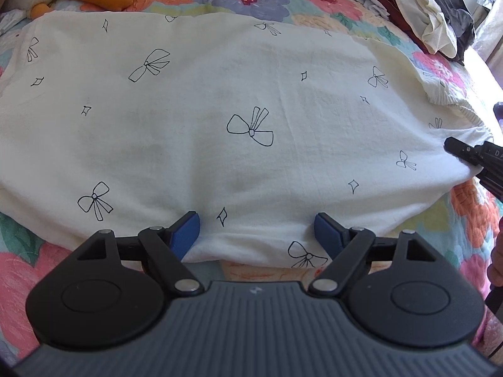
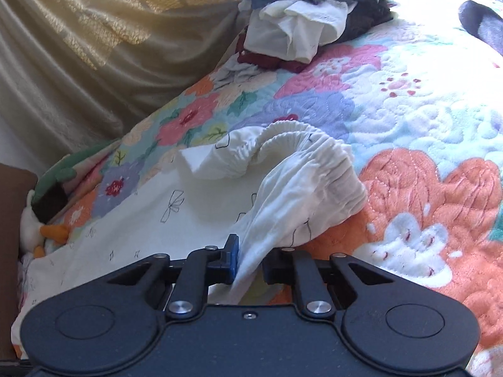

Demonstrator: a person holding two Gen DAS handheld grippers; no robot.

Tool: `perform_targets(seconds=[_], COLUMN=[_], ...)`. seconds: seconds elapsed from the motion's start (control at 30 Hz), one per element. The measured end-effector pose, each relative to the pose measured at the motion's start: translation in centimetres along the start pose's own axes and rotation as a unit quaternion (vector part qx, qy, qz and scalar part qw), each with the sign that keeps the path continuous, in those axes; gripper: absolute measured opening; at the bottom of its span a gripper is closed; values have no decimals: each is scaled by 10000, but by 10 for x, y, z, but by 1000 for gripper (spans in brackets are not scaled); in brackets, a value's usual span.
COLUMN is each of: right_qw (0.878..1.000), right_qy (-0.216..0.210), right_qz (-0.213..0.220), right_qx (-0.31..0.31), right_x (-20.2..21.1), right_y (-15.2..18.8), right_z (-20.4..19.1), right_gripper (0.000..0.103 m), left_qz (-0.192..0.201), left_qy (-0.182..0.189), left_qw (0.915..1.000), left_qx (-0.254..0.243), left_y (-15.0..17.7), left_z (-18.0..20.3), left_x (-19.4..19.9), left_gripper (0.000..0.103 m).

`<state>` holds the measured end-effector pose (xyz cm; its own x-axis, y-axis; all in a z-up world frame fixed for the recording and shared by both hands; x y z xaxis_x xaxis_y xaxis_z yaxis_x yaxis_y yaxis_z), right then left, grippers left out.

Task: Fold clothes
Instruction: 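Grasp the elastic cuff with the right gripper and lift it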

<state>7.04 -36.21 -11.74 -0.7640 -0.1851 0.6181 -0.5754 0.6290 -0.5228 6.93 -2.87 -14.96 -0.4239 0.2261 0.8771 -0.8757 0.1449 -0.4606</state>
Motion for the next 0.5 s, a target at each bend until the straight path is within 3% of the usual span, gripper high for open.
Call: perform_targets(seconds=[0.2, 0.37, 0.5], right_qw=[9977, 9957, 9953], right_qy=[-277, -872, -959], right_qz=[140, 172, 70], right_qx=[610, -275, 63], right_x=[17, 20, 7], right_y=[5, 11, 35], right_z=[-31, -55, -90], right_gripper=[7, 7, 7], left_qz=[46, 524, 1124], left_qy=[149, 824, 761], left_qw=[9999, 9952, 9906], left_qx=[63, 44, 179], left_y=[-2, -9, -13], left_z=[-4, -1, -17], left_x=[2, 30, 66], left_gripper=[80, 81, 81])
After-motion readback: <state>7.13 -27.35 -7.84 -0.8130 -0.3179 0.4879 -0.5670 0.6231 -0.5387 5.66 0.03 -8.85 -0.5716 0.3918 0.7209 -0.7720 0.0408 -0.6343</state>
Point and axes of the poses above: each gripper's, at about its wrist camera, not at the fingertips, and x roughly against the way its jaws point, z to its right, y to its underside, the point moved 3 cm from there along -x, roughly the way its jaws point, and after that the axes turned 11 degrees about -x, right-handed, at the moved point
